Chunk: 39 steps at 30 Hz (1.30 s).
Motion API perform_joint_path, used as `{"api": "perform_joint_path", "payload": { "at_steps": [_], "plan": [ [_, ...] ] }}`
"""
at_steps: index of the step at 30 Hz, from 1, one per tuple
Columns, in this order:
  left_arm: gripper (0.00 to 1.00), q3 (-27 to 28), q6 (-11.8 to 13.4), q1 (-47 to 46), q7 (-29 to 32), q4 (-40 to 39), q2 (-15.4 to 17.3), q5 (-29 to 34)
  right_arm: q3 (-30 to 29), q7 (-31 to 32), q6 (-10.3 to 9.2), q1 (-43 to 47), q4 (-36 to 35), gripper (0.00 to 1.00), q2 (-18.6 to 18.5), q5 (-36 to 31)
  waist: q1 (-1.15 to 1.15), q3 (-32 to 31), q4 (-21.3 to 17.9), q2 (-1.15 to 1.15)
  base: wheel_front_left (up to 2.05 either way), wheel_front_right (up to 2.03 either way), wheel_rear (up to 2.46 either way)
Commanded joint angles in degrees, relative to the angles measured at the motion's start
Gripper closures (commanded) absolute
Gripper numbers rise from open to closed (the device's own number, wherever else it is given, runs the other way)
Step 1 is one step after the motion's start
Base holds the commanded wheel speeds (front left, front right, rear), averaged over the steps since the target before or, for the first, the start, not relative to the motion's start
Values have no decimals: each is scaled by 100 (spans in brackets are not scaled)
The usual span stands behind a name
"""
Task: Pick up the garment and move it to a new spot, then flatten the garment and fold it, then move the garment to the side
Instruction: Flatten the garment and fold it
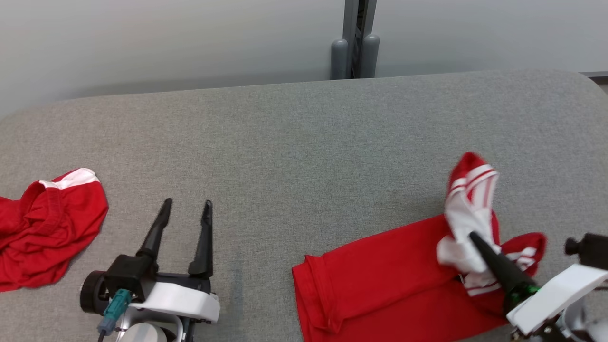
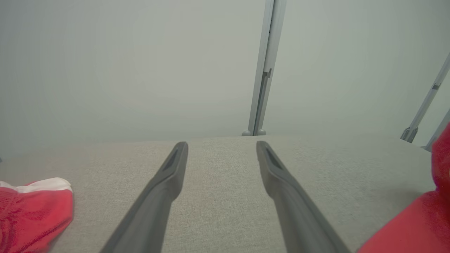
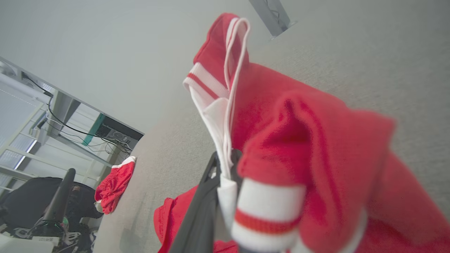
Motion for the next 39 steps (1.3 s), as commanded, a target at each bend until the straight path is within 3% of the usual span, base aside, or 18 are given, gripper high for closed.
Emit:
{"api": "perform_joint_path", "payload": {
  "at_steps": [1,8,20,27,35,36,37,39],
  "plan": [
    [0,53,20,-60,-23,-20,22,0,-8,42,4,100,-60,100,24,25,0,-3,9,0,0,0,0],
    [0,391,-86,-69,-23,-37,22,40,13,294,4,615,-432,100,831,181,0,-84,70,0,0,0,0],
    [0,440,-112,-104,-23,-7,22,-78,-108,702,7,817,-45,100,2253,60,0,-77,253,0,0,0,0],
    [0,399,-90,-149,-24,35,23,-152,-213,1015,8,889,99,100,2604,-100,0,58,437,0,0,0,0],
    [0,341,-73,-151,-23,77,23,-175,-303,1340,8,958,342,100,2738,-274,0,116,535,0,0,0,0],
    [0,339,-72,-153,-23,79,23,-173,-308,1378,8,953,341,71,2753,-306,0,124,541,0,0,0,0],
    [0,336,-74,-155,-23,83,23,-173,-326,1397,8,951,340,0,2759,-323,0,127,545,0,0,0,0],
    [0,338,-68,-156,-23,88,23,-170,-354,1464,8,981,352,0,2765,-351,0,130,547,0,0,0,0]
  ]
}}
